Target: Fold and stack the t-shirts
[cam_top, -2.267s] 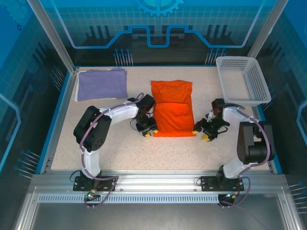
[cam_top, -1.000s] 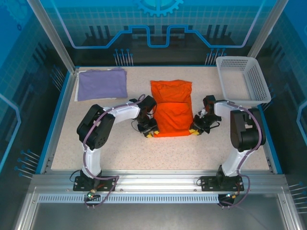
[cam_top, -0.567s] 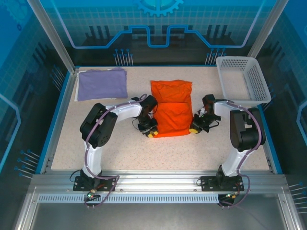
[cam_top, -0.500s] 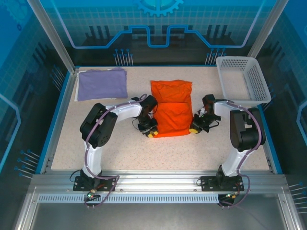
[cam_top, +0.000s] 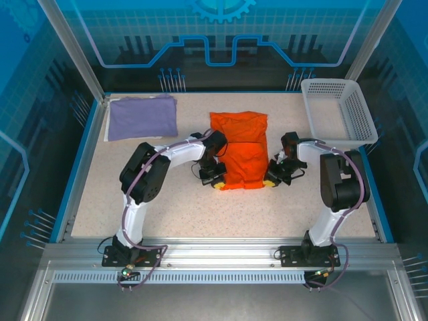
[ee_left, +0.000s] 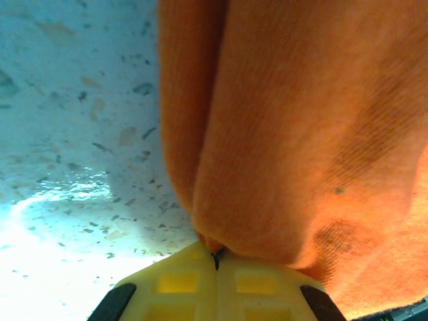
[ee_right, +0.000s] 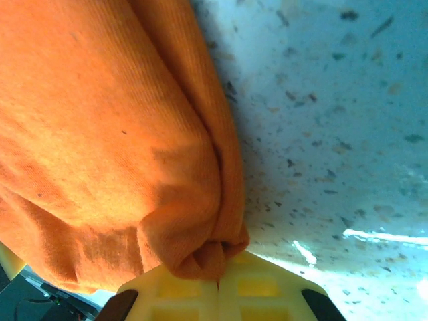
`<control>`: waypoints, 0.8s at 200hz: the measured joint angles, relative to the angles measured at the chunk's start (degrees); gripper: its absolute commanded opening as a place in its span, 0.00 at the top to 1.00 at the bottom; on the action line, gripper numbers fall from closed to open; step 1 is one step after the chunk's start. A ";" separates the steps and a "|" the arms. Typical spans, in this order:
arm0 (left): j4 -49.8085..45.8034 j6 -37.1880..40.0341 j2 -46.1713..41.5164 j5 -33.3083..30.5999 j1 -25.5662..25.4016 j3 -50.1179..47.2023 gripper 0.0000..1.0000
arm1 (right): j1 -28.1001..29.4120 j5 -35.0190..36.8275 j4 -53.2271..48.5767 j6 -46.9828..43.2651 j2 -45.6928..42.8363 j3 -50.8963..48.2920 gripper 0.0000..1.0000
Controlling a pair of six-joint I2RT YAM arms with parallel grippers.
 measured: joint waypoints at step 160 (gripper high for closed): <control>0.74 -11.61 -23.34 -0.42 -18.95 -14.84 1.00 | 0.11 4.44 -28.24 9.57 -49.79 -12.68 1.00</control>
